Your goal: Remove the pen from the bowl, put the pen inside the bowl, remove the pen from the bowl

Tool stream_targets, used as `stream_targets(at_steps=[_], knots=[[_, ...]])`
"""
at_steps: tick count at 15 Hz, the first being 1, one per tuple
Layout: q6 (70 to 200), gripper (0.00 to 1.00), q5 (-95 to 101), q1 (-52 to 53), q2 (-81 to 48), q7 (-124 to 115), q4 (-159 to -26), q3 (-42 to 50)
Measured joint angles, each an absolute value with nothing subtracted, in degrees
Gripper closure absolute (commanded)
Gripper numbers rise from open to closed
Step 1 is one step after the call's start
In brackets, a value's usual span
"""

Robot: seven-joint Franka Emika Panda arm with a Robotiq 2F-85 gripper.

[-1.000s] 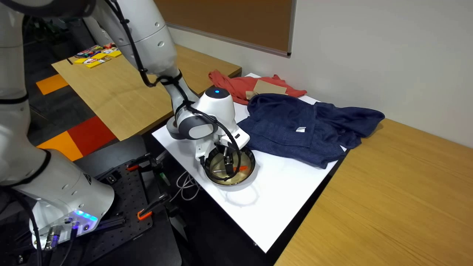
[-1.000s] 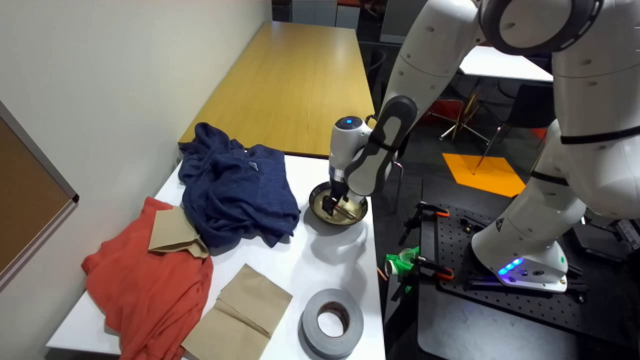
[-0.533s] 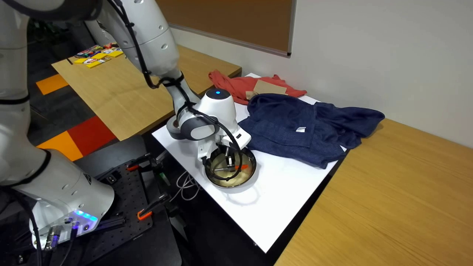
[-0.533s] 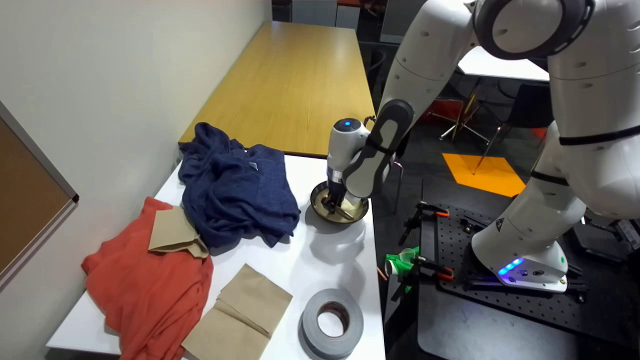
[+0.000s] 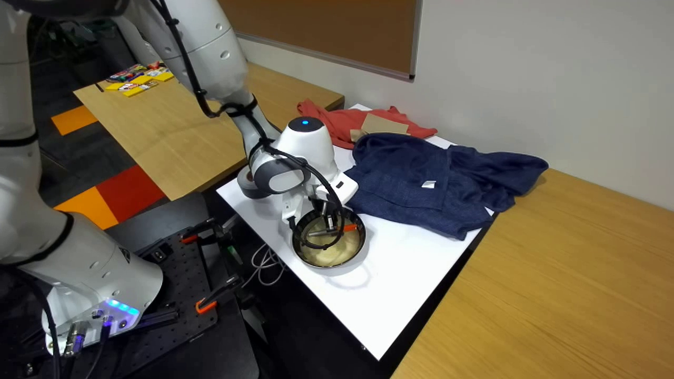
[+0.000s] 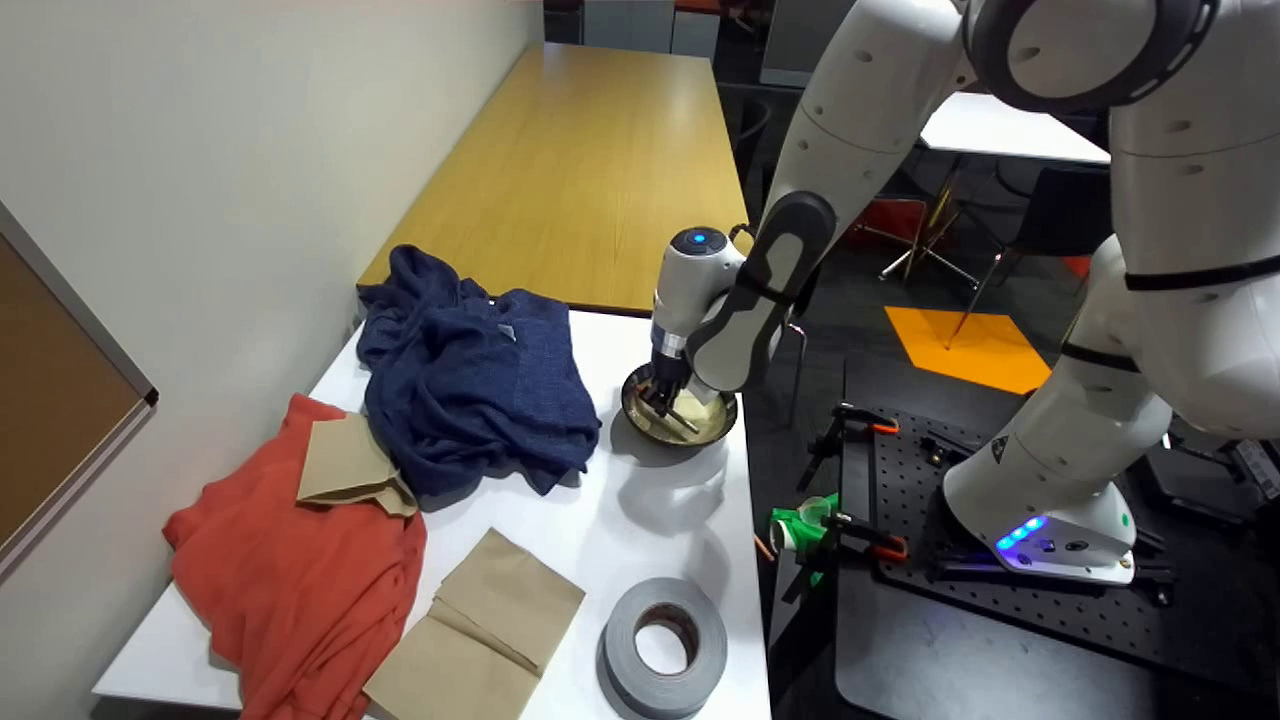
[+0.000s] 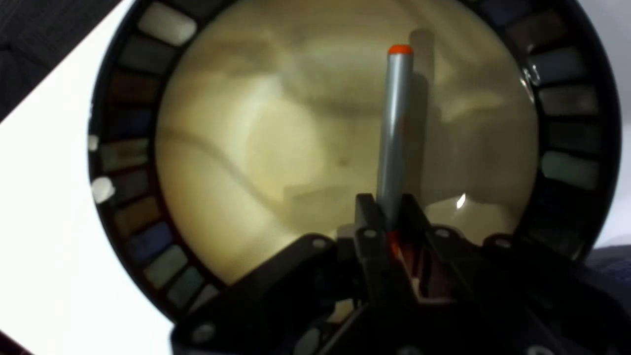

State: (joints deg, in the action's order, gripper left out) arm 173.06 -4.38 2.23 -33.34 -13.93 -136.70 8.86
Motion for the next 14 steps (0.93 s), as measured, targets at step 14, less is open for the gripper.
stream_targets(at_steps=[14], knots=[[173.1, 0.96, 8.4, 22.9, -18.1, -15.8, -144.6, 17.9]])
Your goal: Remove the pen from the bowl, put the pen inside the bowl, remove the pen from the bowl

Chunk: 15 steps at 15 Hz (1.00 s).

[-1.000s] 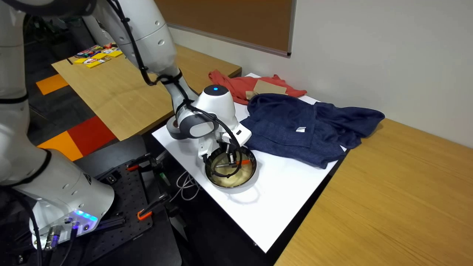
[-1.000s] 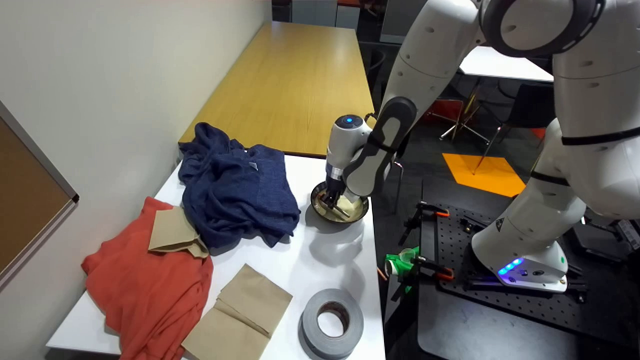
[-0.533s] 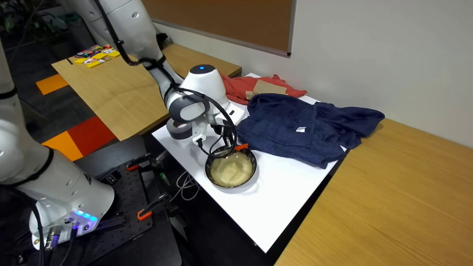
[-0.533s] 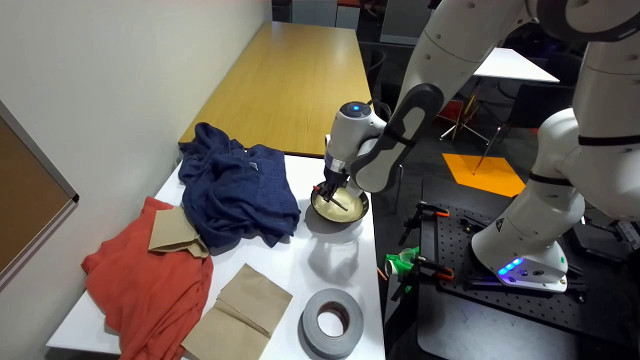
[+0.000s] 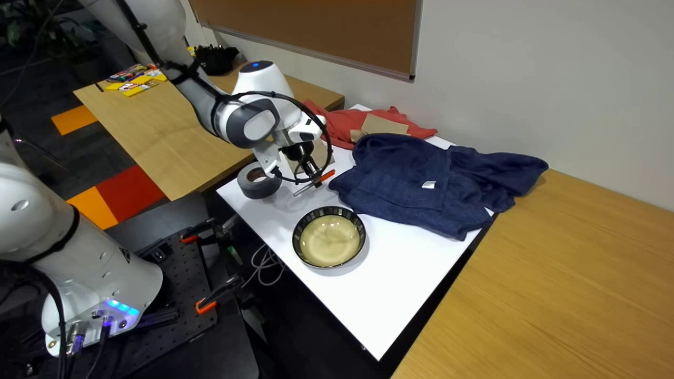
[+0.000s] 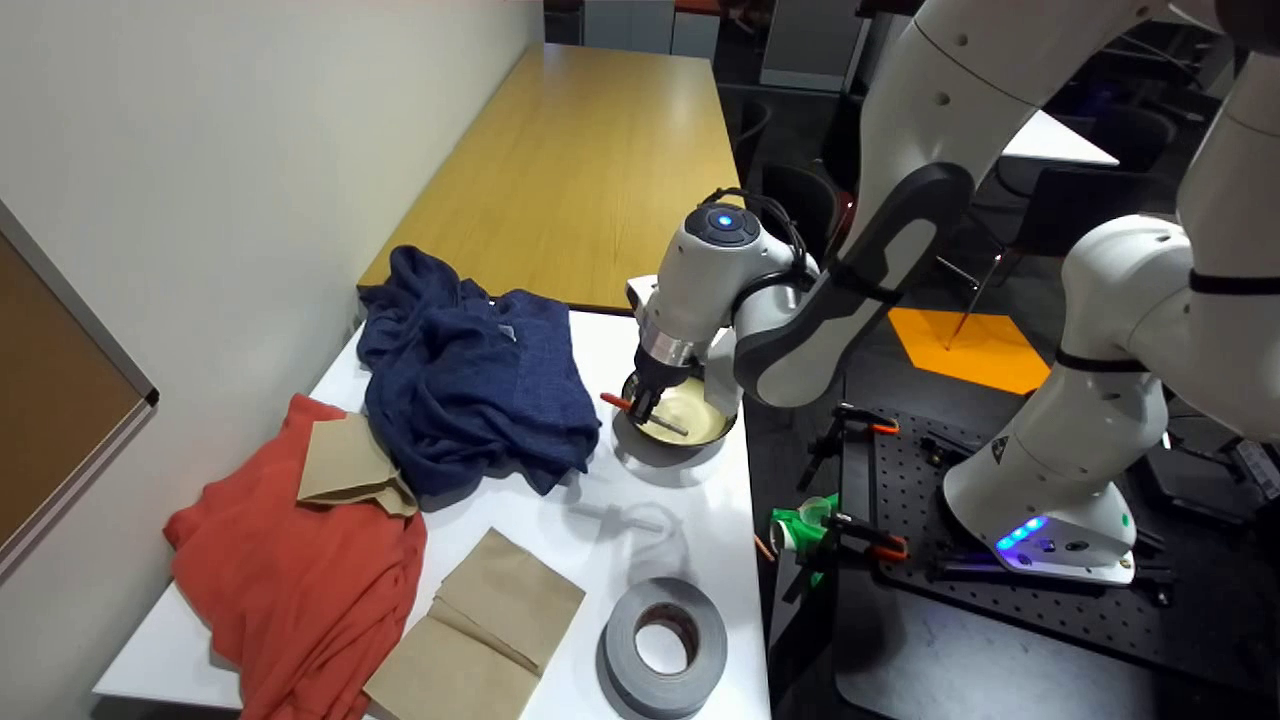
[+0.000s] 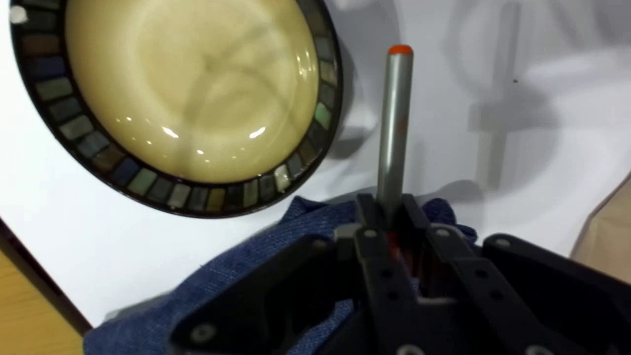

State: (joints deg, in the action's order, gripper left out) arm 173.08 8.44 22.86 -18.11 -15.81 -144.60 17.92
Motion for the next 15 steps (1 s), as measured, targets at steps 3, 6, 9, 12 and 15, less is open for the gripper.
stream_targets(at_steps=[3, 6, 9, 12, 15], knots=[[173.1, 0.96, 10.0, 22.3, -17.3, -13.3, -144.5, 13.4], [173.1, 0.96, 10.1, 20.3, -17.6, -8.8, -144.1, 7.6], [173.1, 0.96, 10.1, 17.3, -19.0, -3.7, -142.8, 2.6], [173.1, 0.96, 10.2, 14.7, -21.5, 1.3, -140.9, -0.4], [173.1, 0.96, 11.0, 13.8, -24.6, 5.0, -138.7, -0.7]])
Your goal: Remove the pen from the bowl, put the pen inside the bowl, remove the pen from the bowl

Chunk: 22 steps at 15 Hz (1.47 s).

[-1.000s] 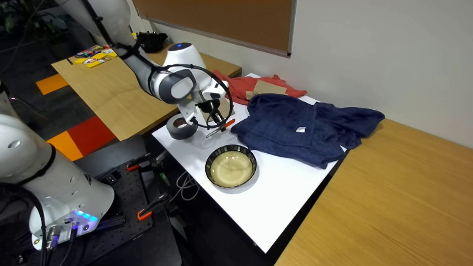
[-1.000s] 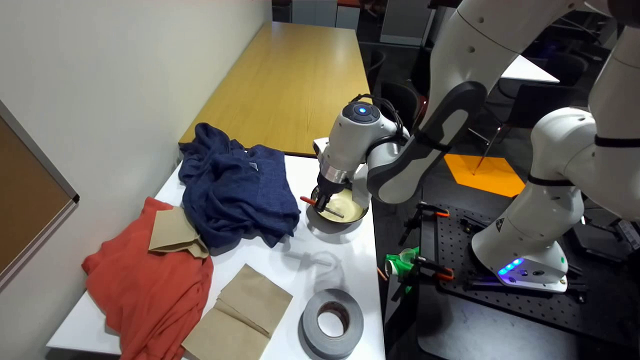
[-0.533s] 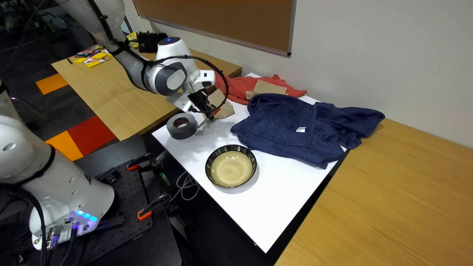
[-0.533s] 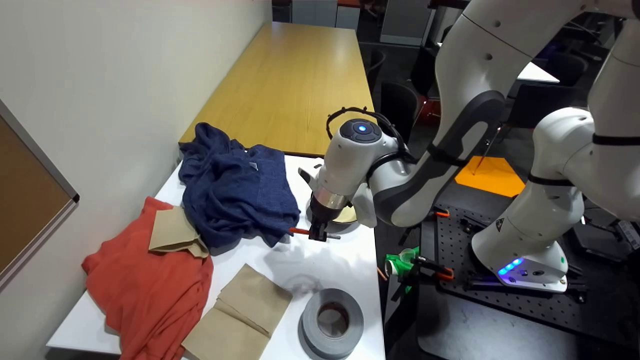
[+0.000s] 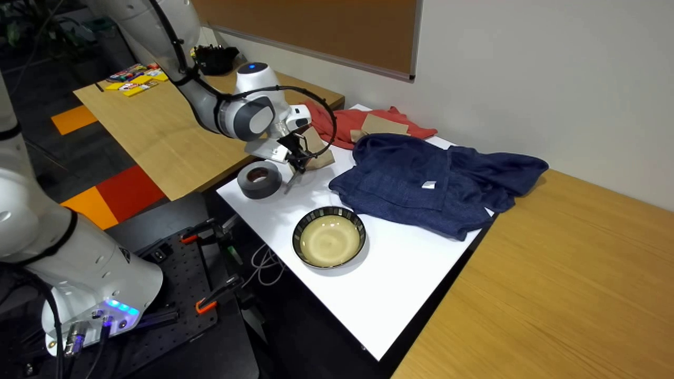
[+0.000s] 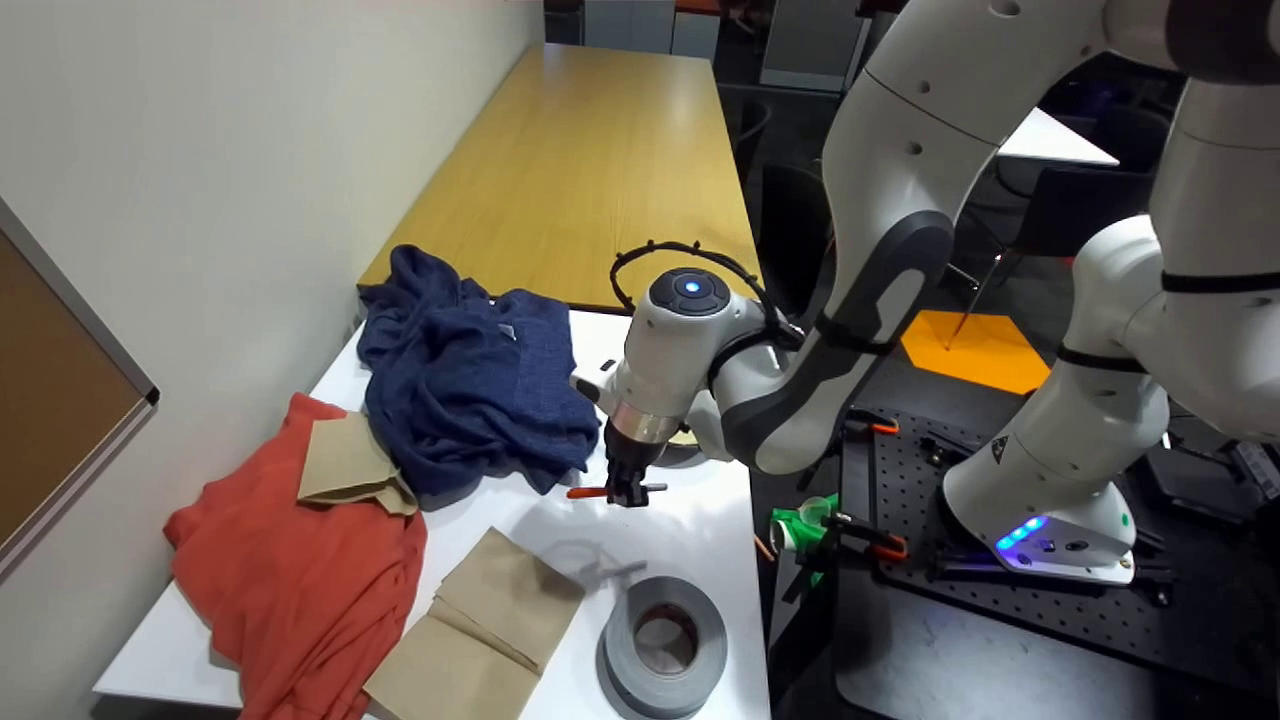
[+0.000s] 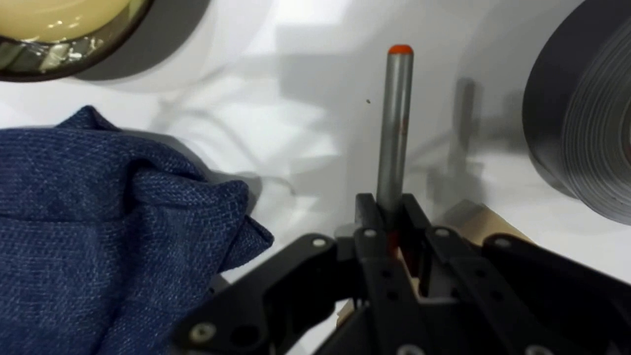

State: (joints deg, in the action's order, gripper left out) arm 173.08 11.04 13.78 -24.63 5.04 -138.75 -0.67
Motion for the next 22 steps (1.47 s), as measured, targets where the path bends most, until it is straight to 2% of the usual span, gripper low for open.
stream_targets(at_steps=[3, 4, 5, 6, 13, 22], knots=[[173.1, 0.96, 12.7, 13.6, -27.4, 6.9, -136.8, -0.5], [173.1, 0.61, 13.4, 13.6, -28.2, 7.3, -136.3, -0.5], [173.1, 0.6, 13.9, 13.6, -28.8, 7.7, -135.9, -0.5], [173.1, 0.53, 14.6, 13.6, -29.4, 7.7, -135.5, -0.5], [173.1, 0.01, 15.6, 13.9, -30.5, 7.8, -134.0, -0.2], [173.1, 0.0, 15.6, 13.9, -30.7, 7.8, -133.7, -0.3]])
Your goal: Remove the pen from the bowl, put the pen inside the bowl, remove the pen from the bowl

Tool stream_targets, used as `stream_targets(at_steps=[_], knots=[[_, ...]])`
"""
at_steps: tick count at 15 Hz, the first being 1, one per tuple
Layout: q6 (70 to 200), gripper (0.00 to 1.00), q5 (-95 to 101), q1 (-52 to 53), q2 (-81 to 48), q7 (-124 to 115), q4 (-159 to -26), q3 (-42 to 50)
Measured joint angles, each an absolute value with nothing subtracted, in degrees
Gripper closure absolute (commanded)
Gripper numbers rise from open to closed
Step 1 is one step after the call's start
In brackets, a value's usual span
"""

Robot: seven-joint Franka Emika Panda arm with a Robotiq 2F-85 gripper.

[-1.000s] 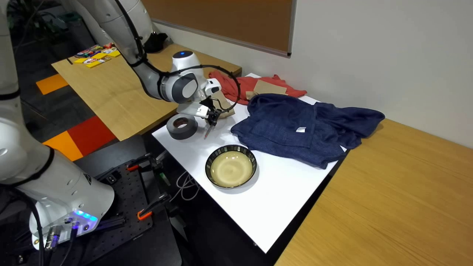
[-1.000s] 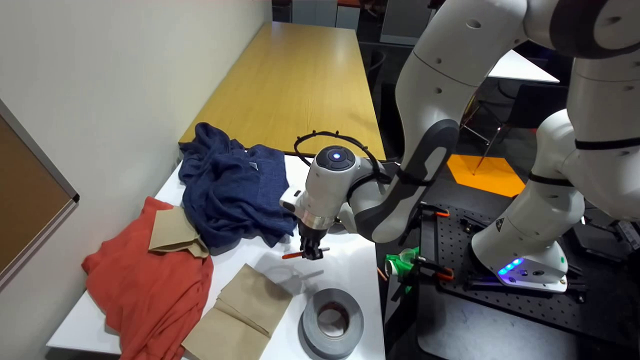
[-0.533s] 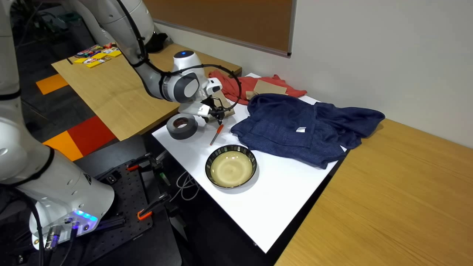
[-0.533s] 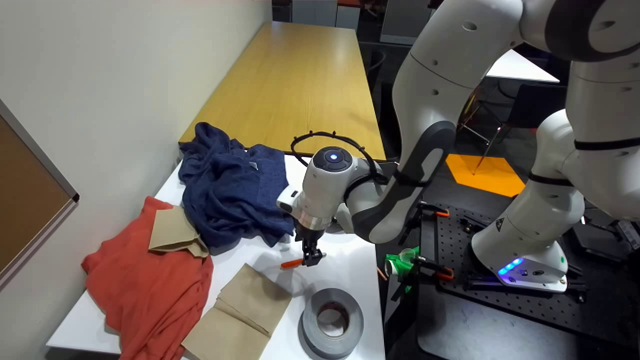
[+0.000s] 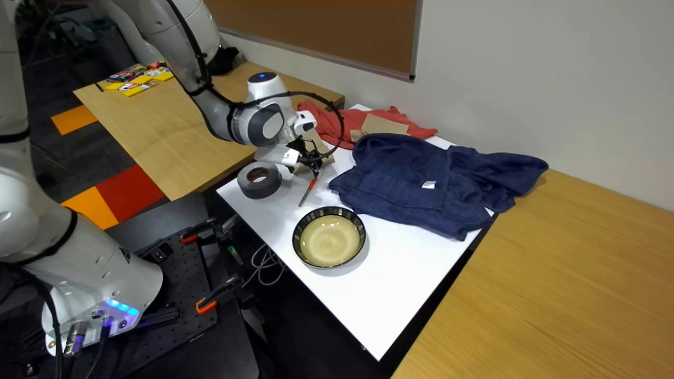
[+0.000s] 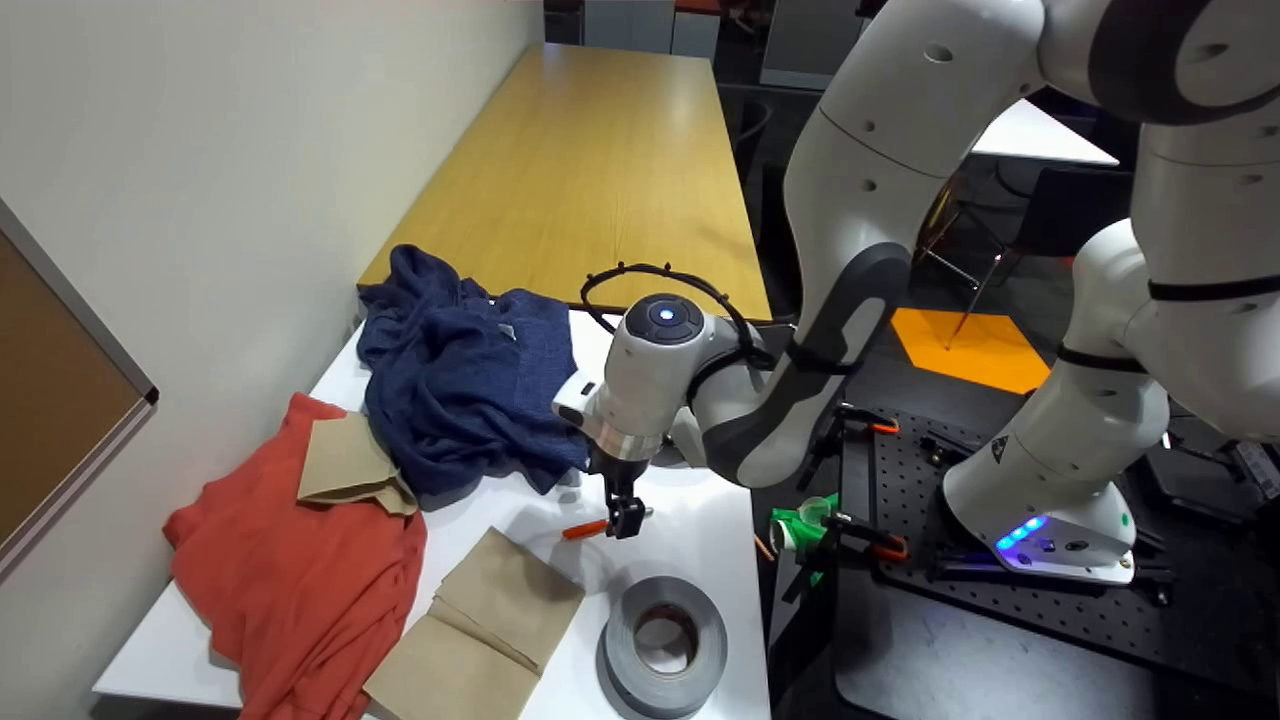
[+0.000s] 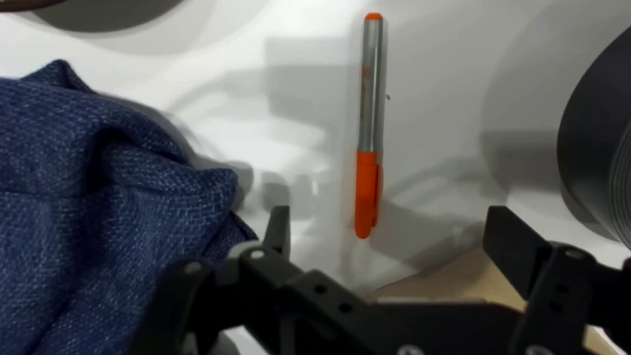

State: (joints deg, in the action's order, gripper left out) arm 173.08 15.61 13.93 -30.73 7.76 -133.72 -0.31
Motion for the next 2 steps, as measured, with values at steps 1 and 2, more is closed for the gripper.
stream_targets(at_steps=[1, 2], knots=[[173.1, 0.0, 15.6, 13.9, -30.8, 7.8, -133.7, -0.3], [173.1, 0.0, 15.6, 13.9, -30.8, 7.8, -133.7, -0.3]])
